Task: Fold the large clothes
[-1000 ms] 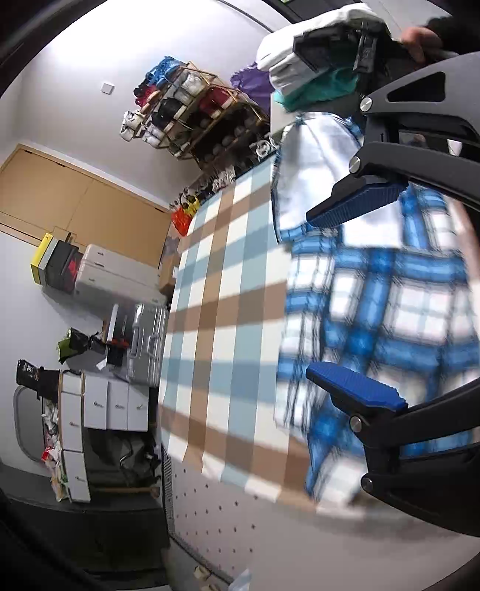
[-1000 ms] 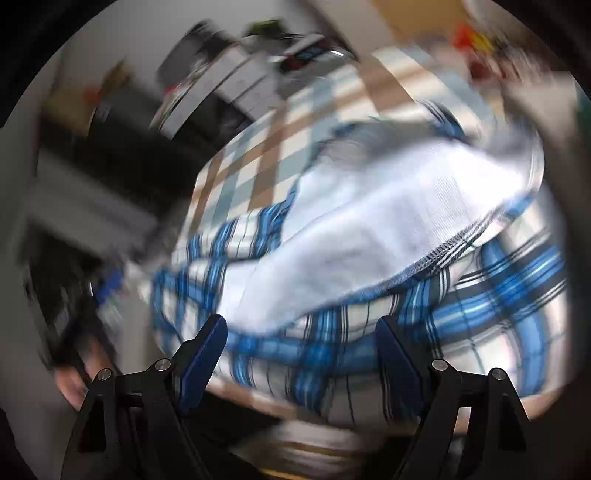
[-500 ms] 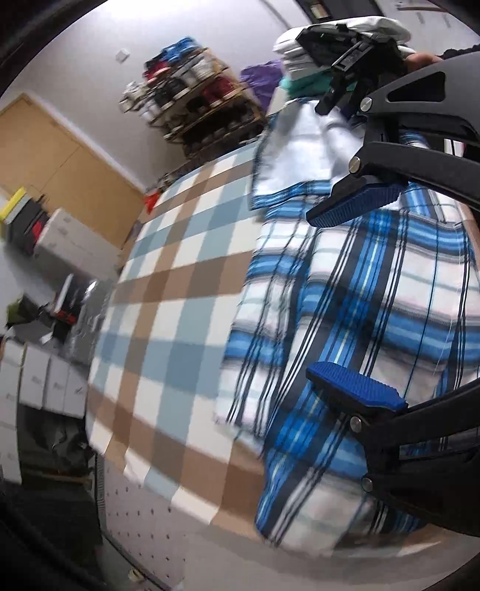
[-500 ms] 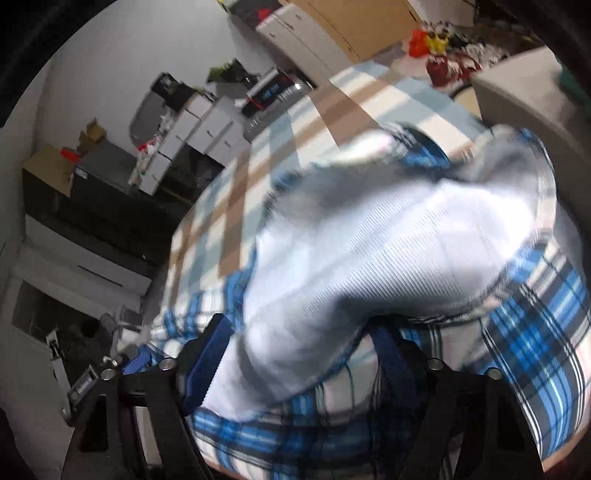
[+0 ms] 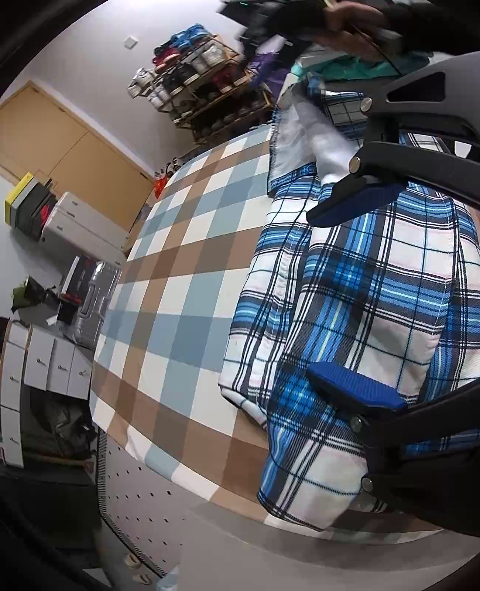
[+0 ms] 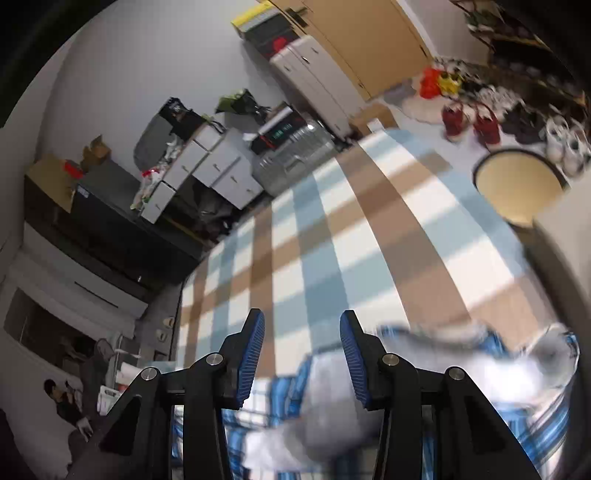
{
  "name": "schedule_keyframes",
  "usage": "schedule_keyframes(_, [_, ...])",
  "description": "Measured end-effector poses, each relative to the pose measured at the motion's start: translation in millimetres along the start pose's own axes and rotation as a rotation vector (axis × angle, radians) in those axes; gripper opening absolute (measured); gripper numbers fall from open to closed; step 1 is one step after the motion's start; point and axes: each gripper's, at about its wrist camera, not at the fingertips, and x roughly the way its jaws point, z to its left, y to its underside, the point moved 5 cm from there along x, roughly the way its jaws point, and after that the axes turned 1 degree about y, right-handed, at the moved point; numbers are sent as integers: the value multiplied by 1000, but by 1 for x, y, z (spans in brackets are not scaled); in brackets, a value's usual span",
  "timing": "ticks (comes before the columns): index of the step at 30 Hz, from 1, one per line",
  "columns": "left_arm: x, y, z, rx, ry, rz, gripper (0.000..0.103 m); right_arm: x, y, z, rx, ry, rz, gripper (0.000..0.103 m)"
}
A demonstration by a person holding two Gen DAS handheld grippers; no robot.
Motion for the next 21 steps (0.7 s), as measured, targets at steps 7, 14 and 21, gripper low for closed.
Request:
schedule_keyframes(7, [6, 7, -12, 50, 0, 32, 71, -28, 25, 14, -393, 242, 91, 64])
schedule_keyframes(14, [9, 13, -31, 105, 8, 32, 71, -37, 92, -12, -948, 675, 225, 85])
schedule_keyframes(21, [17, 15, -35, 113, -18, 36, 71, 29, 91, -36, -1109, 832, 339, 85])
